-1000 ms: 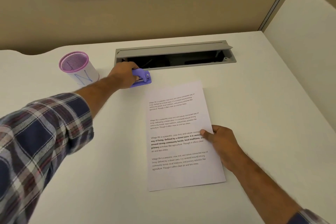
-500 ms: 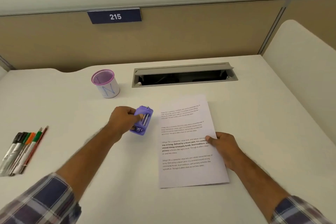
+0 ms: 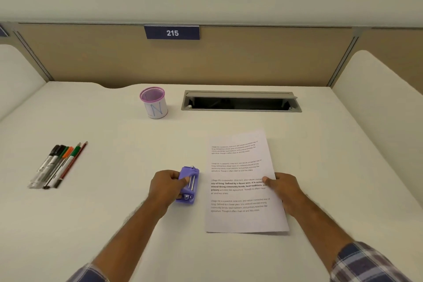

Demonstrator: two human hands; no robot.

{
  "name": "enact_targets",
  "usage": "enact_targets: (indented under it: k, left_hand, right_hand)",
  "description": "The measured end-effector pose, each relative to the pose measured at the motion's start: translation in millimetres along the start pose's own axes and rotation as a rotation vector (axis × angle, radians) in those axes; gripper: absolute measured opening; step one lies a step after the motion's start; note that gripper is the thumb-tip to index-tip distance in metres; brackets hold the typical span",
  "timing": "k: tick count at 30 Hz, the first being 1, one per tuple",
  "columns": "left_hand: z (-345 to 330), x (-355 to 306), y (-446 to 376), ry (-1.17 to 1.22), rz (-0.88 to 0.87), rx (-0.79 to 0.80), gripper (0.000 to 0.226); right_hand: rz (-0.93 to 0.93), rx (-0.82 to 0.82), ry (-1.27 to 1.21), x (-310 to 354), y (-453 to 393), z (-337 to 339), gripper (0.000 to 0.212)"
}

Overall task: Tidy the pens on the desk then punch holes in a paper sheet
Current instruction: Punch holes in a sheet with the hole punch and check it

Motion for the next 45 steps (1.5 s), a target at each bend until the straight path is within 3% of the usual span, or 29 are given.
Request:
enact_targets:
  k: [12, 16, 21, 26, 45]
  left_hand:
    - [-9, 11, 3, 0.083, 0.031, 0.007, 0.011]
    - [-1, 14, 3, 0.046, 0.018, -0.09, 0.031]
    - [-3, 18, 3, -0.001, 0.064, -0.019, 0.044]
    - [-3, 18, 4, 0.016, 0.04, -0.025, 0.029]
    - [-12, 6, 8, -0.003, 0.045, 0.033, 0.026]
  right_hand:
    - [-0.034, -0.007, -0.122, -23, 27, 12, 0.005]
    - [-0.035, -0.005, -0.178, -28, 32, 8, 0.003]
    - [-0.046, -0.005, -0.215, -32, 35, -1, 0.004]
    - [-0.051, -0.02, -0.199, -35, 35, -9, 0.005]
    - [-0.059, -0.012, -0.139, -37, 32, -17, 0.004]
Point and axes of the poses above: each hand's wrist, its own y-axis away from the middle knuckle, its own z-axis out of the back of the hand, x = y × z, the point moved 4 cm from there along -y, towards the middle knuckle, and after that the axes turned 13 degrees about -y, right-handed, at the moved point
